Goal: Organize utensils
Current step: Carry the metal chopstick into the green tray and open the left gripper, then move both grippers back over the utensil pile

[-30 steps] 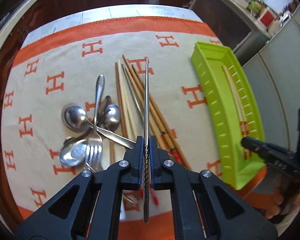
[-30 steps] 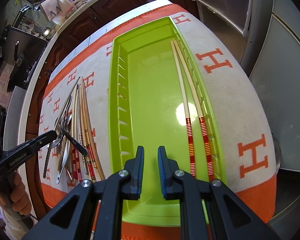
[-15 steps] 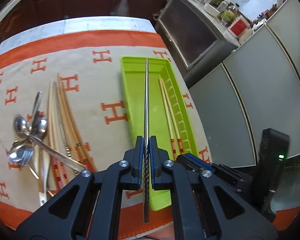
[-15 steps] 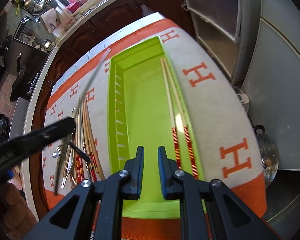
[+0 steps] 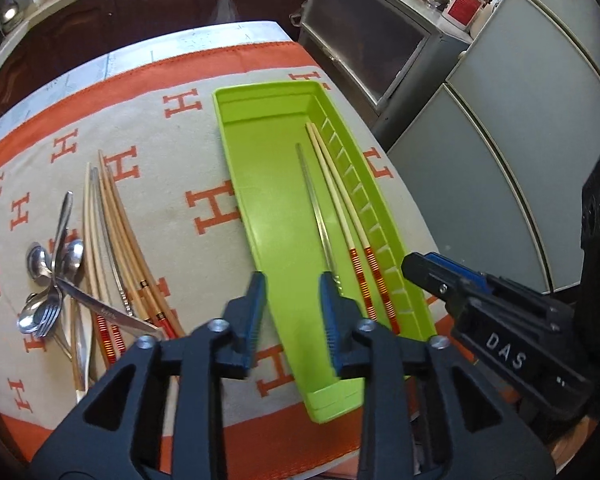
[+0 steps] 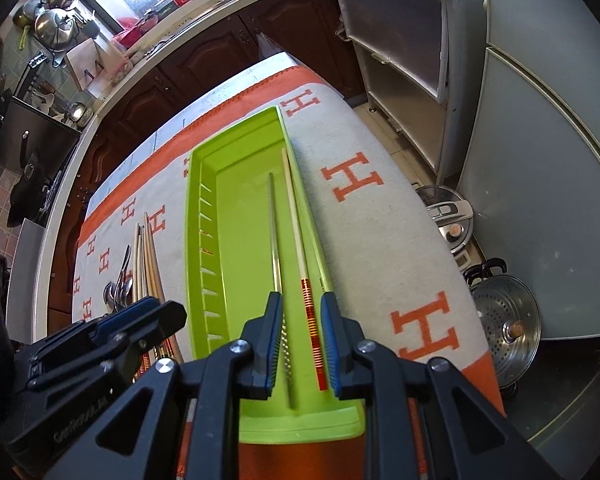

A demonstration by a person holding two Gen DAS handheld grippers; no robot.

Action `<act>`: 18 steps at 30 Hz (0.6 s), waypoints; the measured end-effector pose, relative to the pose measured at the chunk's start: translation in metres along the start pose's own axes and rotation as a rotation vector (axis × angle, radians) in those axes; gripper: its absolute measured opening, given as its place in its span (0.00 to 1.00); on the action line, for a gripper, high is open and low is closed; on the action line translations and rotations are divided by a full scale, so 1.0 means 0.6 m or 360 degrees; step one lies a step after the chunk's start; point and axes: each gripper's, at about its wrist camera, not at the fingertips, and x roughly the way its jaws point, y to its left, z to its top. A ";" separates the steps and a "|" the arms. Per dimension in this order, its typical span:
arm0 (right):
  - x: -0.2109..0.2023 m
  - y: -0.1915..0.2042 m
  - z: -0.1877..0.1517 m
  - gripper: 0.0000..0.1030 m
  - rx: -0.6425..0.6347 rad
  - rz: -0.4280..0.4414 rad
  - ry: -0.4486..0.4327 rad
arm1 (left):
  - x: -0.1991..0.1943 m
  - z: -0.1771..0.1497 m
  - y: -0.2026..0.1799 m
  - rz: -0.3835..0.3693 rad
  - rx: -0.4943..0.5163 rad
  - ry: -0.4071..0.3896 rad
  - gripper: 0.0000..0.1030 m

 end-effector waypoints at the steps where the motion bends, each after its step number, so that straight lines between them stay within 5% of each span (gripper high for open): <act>1: -0.001 0.001 -0.001 0.19 -0.0004 0.0005 0.0000 | -0.006 -0.004 0.003 0.0007 0.0000 -0.0017 0.36; 11: -0.006 0.046 -0.019 0.19 -0.0127 0.0039 -0.0002 | -0.079 -0.044 0.066 -0.0025 -0.0009 -0.0088 0.36; 18: -0.007 0.098 -0.035 0.19 -0.0267 0.0089 -0.0001 | -0.130 -0.086 0.133 0.0073 -0.0100 -0.0200 0.38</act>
